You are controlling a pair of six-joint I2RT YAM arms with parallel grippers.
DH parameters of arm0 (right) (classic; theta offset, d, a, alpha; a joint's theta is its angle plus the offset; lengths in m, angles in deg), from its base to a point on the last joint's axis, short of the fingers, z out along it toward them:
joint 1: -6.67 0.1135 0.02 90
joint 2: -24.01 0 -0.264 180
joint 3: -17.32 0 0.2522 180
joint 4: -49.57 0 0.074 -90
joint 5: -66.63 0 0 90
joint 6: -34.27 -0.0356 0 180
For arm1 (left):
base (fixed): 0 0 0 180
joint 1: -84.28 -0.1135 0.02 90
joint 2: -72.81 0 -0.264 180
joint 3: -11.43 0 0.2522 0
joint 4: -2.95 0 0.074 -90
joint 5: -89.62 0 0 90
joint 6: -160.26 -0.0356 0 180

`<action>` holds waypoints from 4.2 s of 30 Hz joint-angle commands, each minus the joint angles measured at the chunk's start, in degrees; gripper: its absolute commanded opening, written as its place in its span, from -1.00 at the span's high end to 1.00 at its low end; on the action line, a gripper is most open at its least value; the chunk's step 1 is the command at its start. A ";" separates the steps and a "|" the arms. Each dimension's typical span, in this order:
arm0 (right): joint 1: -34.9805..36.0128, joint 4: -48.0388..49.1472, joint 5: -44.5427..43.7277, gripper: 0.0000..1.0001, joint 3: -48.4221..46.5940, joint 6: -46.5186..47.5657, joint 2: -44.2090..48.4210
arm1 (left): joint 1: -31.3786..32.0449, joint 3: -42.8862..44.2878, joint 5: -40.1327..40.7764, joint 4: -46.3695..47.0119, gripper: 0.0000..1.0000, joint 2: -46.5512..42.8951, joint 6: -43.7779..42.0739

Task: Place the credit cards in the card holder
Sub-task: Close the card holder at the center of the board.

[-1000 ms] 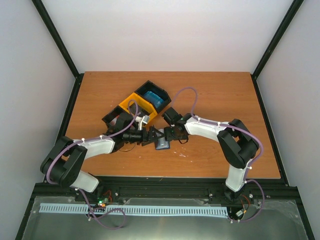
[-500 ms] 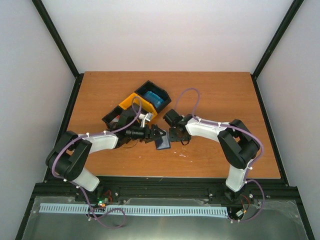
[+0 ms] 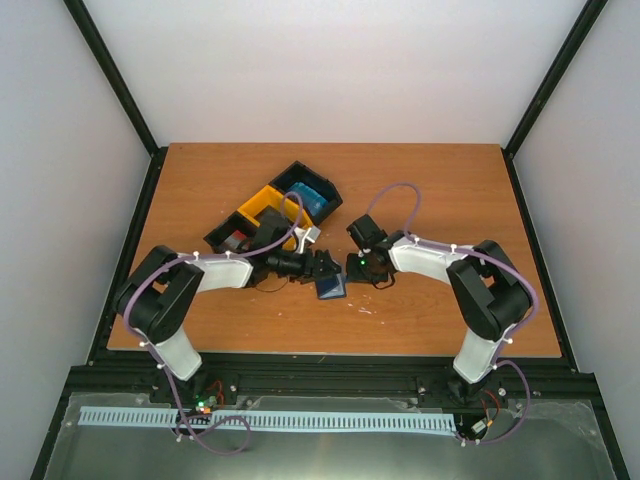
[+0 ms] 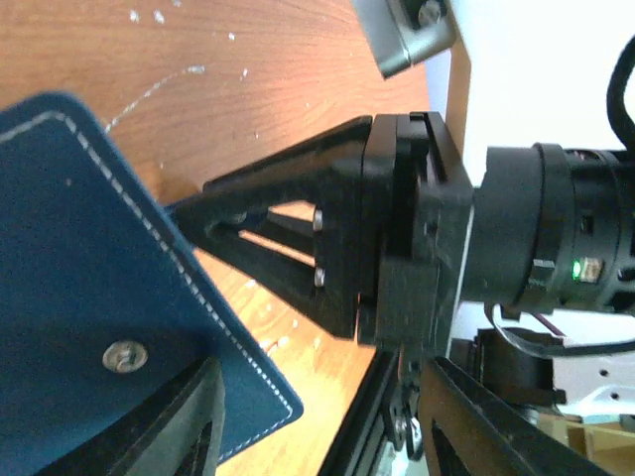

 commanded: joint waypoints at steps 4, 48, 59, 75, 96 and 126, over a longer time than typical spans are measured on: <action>-1.18 3.82 3.55 0.73 1.62 1.93 3.34 | 4.03 8.08 9.87 -11.73 0.02 4.06 -8.29; -1.39 3.96 18.52 0.73 -1.45 8.46 -1.40 | 6.17 9.16 27.88 -29.86 0.21 -4.79 -2.57; -1.29 -2.11 15.11 0.73 -5.18 8.28 -5.12 | 5.86 9.76 35.13 -33.10 -0.08 0.13 0.55; -0.79 -2.27 19.06 0.74 -6.82 8.31 -8.30 | 1.93 6.80 22.66 -23.61 0.28 4.97 0.00; 0.47 -5.82 6.31 0.75 -8.02 2.56 -2.53 | 1.70 7.49 27.09 -28.97 0.99 4.61 -4.57; 3.28 -3.08 9.19 0.75 -12.34 2.32 -7.66 | 1.87 6.46 21.49 -27.01 0.78 5.34 -7.14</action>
